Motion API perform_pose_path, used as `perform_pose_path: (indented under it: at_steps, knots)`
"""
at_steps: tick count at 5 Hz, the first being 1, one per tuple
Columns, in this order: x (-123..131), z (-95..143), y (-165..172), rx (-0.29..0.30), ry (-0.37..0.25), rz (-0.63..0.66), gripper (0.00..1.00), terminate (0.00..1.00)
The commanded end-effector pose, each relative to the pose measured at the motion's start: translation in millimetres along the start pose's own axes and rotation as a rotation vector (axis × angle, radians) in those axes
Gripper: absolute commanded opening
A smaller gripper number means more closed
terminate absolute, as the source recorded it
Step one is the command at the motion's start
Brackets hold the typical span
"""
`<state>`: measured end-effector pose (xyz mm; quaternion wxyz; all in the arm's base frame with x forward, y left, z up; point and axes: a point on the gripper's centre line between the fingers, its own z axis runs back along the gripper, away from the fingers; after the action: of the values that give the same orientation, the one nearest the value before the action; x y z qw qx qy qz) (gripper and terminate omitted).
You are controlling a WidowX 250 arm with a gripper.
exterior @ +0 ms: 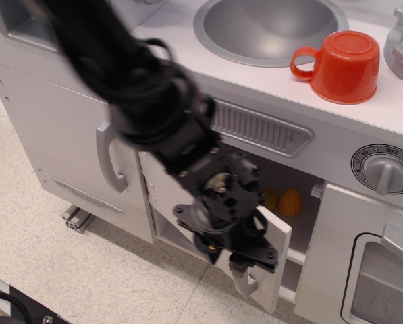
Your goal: Open cabinet
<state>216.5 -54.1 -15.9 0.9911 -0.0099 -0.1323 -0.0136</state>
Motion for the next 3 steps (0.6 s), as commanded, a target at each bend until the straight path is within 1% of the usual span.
perform_pose_path:
  at_steps: [1, 2, 3]
  knots:
    - [24.0, 74.2, 1.9, -0.081, -0.033, -0.062, 1.00, 0.00]
    - [54.5, 75.0, -11.8, -0.080, -0.063, 0.001, 1.00, 0.00]
    - [75.5, 58.3, -22.4, -0.061, -0.079, 0.018, 1.00, 0.00]
